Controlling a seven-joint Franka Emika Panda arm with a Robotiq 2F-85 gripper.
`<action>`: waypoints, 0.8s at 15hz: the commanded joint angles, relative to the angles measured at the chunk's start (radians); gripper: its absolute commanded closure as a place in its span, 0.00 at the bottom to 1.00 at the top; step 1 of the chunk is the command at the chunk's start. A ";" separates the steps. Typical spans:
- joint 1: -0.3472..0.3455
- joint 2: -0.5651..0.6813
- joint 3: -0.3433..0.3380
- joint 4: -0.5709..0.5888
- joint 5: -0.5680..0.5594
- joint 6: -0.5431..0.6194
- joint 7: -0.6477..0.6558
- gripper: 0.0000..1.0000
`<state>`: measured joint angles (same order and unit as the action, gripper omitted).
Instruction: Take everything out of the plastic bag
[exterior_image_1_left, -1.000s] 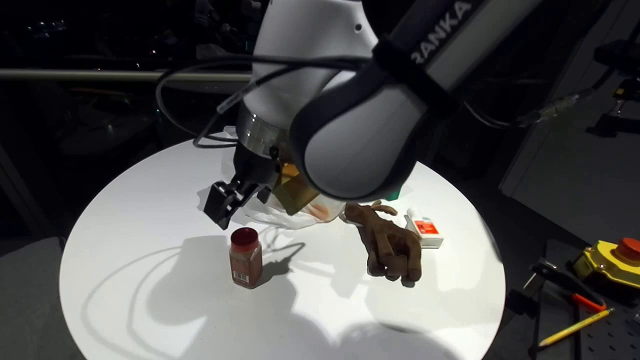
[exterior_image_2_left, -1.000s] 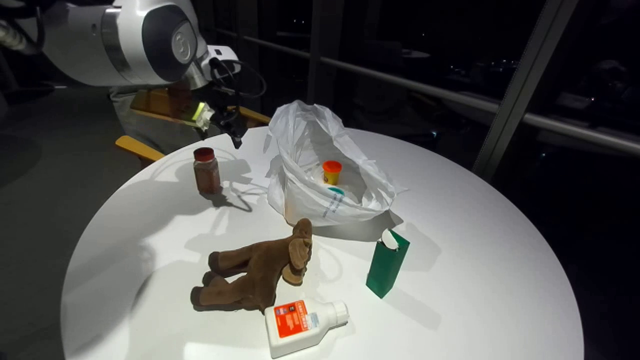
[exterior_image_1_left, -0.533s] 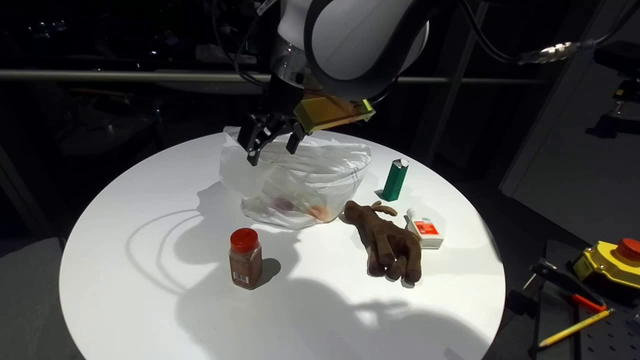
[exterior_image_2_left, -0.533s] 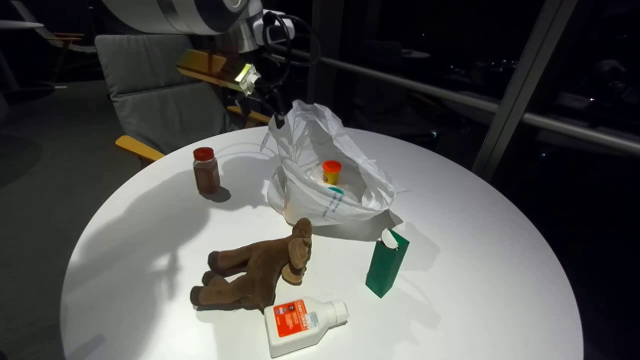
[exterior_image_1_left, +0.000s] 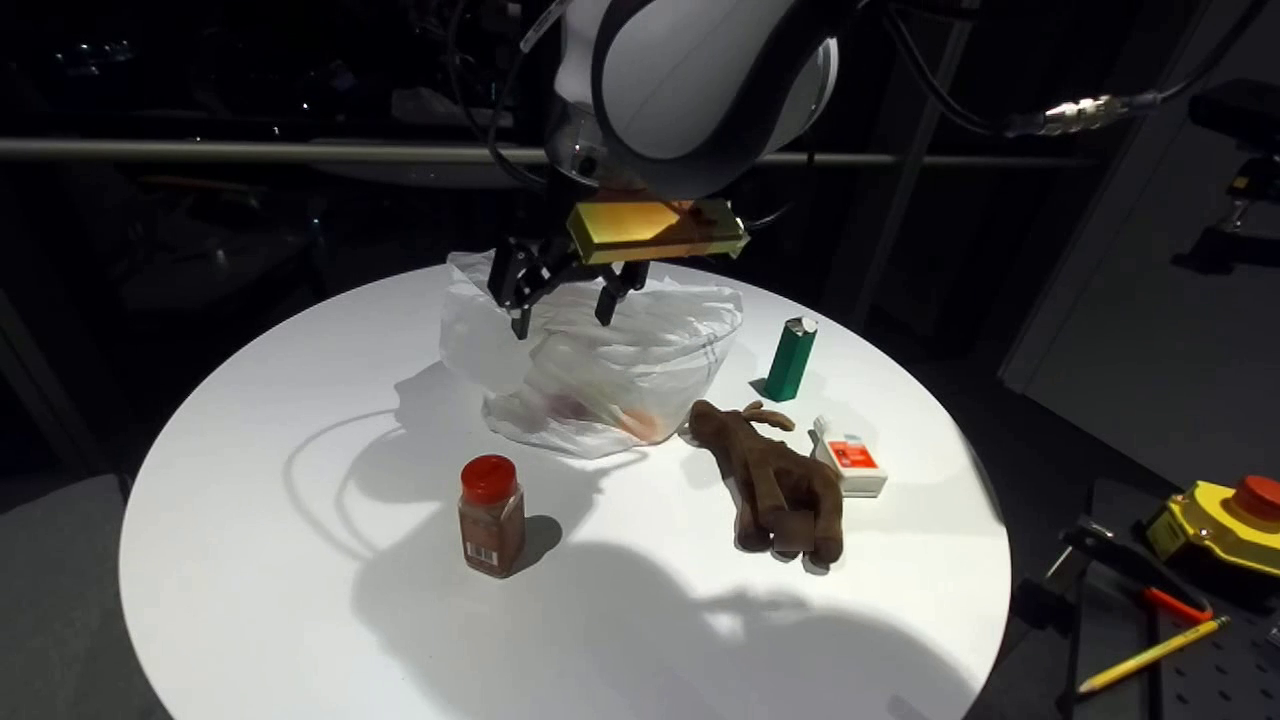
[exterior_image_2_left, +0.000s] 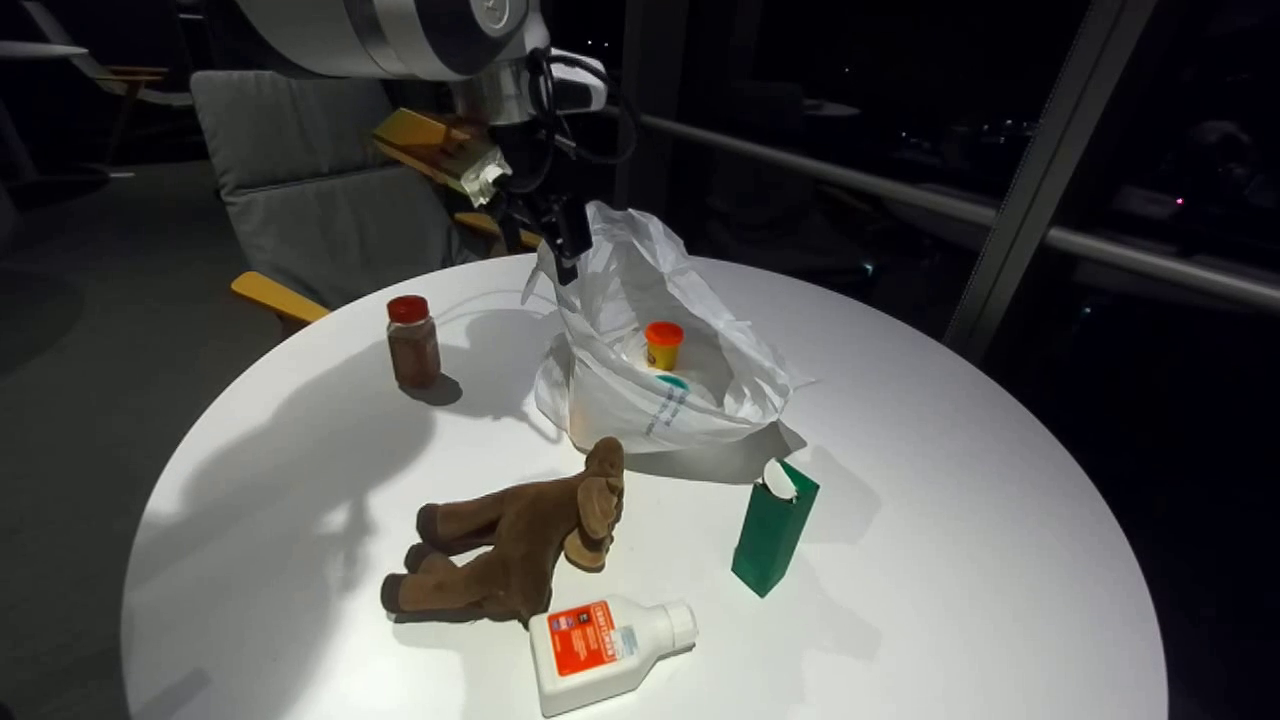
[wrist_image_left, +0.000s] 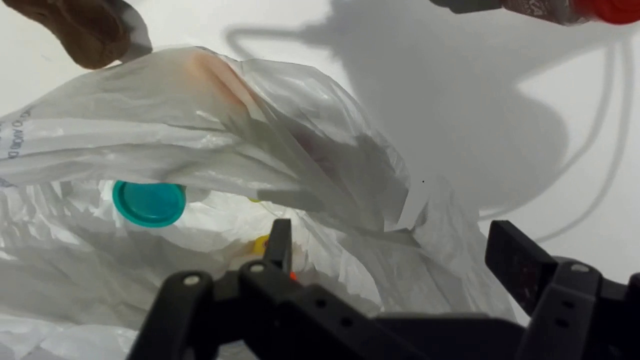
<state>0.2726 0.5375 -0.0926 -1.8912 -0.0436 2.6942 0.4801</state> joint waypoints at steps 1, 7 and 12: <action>-0.036 0.042 -0.013 0.054 0.071 0.035 0.077 0.00; -0.089 0.019 -0.048 0.027 0.127 0.059 0.101 0.00; -0.091 0.081 -0.088 0.093 0.098 -0.003 0.110 0.29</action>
<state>0.1762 0.5789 -0.1662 -1.8588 0.0635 2.7262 0.5665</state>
